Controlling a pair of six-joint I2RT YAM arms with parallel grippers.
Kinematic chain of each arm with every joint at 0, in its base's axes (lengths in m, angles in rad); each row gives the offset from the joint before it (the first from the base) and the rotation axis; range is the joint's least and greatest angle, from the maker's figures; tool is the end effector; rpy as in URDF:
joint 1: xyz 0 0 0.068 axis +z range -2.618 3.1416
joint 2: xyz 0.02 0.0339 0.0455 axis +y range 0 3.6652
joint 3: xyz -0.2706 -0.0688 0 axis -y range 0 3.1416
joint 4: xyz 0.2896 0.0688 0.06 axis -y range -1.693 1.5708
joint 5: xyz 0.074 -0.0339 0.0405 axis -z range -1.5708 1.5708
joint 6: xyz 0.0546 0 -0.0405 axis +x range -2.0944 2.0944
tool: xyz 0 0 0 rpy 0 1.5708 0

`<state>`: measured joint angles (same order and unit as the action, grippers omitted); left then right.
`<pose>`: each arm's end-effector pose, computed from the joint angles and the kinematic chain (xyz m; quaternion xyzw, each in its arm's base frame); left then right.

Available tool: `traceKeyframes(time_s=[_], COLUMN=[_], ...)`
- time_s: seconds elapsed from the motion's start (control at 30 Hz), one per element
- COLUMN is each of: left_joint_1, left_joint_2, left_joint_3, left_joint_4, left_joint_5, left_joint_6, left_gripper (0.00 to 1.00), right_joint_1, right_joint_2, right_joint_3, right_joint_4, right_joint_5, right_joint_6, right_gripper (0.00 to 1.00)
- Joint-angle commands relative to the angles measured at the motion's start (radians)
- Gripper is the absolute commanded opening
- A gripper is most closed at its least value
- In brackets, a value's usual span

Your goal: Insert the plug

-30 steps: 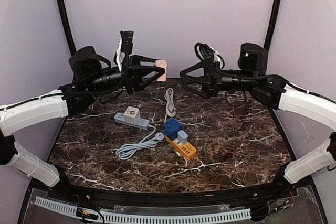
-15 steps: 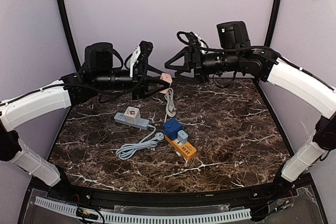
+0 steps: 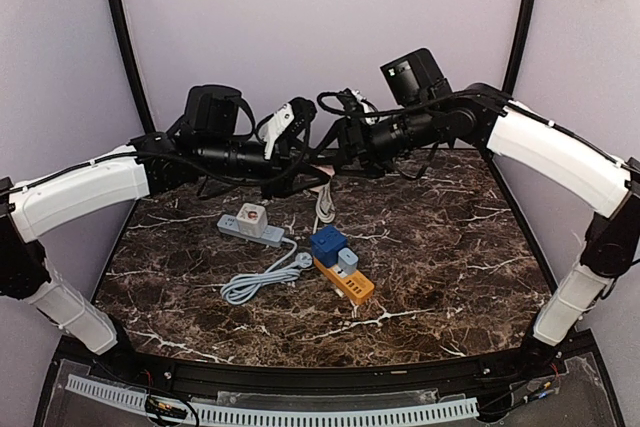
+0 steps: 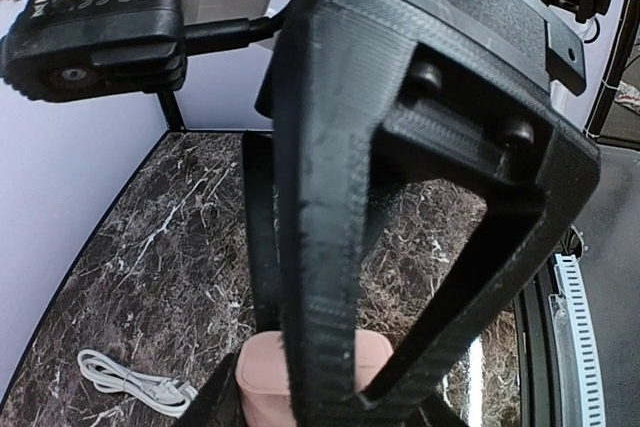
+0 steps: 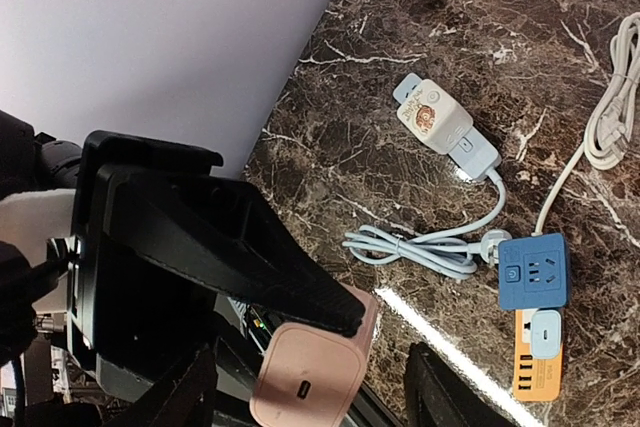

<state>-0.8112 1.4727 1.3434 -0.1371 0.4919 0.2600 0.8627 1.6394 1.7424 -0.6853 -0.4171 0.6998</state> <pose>0.2610 -0.3123 0.3728 0.5205 0.5875 -0.3464 0.5138 0.2589 0.3364 0.4048 -0.1680 0.8504 0.4562 0.2012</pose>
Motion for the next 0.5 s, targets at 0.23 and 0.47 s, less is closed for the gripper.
traceKeyframes(time_s=[0.23,0.47], left_joint_1=[-0.071,-0.109], left_joint_2=[0.053,0.084], left_joint_3=[0.077,0.110], left_joint_4=[-0.129,-0.165], left_joint_5=[-0.156,-0.232], left_joint_6=[0.103,0.129], left_gripper=[0.01,0.01], right_joint_1=[0.012,0.016], right_joint_2=[0.036,0.036], right_joint_3=[0.031,0.012], right_joint_4=[-0.082,-0.104], right_joint_5=[0.075,0.092], right_joint_6=[0.009,0.025], right_gripper=[0.50,0.47])
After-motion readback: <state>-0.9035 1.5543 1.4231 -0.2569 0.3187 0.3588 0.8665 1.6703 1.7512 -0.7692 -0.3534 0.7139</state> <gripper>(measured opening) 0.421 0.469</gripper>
